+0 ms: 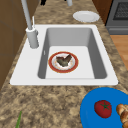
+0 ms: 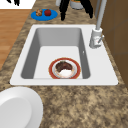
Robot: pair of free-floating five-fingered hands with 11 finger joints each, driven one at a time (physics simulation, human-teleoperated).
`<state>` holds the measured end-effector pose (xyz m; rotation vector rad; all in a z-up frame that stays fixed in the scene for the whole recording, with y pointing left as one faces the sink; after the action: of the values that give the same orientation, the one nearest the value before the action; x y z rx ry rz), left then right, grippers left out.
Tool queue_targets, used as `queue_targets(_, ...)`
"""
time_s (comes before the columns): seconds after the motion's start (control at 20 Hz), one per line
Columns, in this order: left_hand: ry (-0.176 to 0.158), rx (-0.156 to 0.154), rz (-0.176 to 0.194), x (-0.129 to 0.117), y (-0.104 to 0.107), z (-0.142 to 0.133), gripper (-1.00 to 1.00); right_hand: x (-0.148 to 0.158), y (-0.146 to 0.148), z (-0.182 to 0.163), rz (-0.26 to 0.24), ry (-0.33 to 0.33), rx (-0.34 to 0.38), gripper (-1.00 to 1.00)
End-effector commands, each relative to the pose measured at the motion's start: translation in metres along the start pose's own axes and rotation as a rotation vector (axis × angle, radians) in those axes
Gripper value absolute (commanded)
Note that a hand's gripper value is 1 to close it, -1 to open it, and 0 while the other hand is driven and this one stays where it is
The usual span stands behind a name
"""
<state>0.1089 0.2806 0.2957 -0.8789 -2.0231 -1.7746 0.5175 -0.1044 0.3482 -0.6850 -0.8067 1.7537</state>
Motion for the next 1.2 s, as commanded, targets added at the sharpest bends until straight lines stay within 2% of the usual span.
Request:
queue_targets(0.0,0.000,0.000,0.000,0.000,0.000,0.000,0.00,-0.008,-0.006,-0.032,0.026,-0.026,0.013,-1.00)
queue_targets(0.2,0.000,0.000,0.000,0.000,0.000,0.000,0.00,-0.023,0.000,-0.069,0.017,0.004,0.043,-1.00)
queue_targets(0.5,0.000,0.000,0.000,0.000,0.000,0.000,0.00,-0.040,0.009,-0.130,0.022,-0.012,0.048,-1.00)
queue_targets(0.75,0.000,0.000,0.000,0.000,0.000,0.000,0.00,-0.048,0.015,-0.174,0.020,-0.002,0.086,-1.00)
queue_targets(1.15,0.000,0.000,0.000,0.000,0.000,0.000,0.00,-0.062,0.020,-0.242,0.008,0.014,0.188,-1.00)
